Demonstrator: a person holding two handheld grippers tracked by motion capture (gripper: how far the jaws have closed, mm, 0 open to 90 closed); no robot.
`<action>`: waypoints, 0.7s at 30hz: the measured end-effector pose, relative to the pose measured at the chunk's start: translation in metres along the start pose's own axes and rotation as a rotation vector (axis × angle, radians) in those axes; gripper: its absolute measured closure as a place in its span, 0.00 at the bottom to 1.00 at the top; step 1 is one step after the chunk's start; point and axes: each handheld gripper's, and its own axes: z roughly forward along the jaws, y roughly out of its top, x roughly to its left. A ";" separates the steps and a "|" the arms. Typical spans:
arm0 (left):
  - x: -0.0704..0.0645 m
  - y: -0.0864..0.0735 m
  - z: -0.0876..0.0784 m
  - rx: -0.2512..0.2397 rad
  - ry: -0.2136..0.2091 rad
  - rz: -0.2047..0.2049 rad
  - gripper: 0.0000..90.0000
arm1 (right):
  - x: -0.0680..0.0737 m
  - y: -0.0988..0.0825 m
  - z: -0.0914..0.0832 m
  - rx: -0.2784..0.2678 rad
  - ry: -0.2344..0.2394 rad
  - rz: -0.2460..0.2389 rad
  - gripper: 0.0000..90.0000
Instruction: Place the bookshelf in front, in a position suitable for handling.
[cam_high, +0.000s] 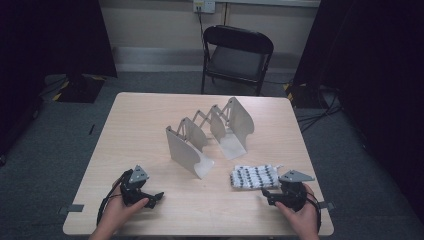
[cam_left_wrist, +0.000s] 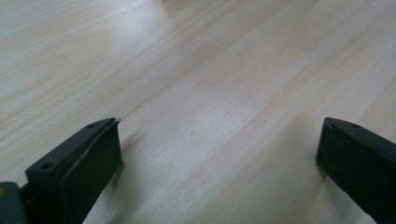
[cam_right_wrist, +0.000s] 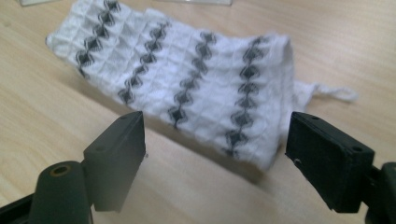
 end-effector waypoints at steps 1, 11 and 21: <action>0.000 0.000 0.000 0.000 0.000 0.000 0.00 | -0.002 0.005 0.000 -0.009 0.002 -0.010 0.24; 0.000 0.000 0.000 0.000 0.001 0.000 0.00 | -0.012 0.027 0.019 -0.005 -0.007 -0.004 0.31; 0.000 0.000 0.000 0.000 0.001 0.000 0.00 | -0.015 0.026 0.041 0.059 -0.004 0.059 0.39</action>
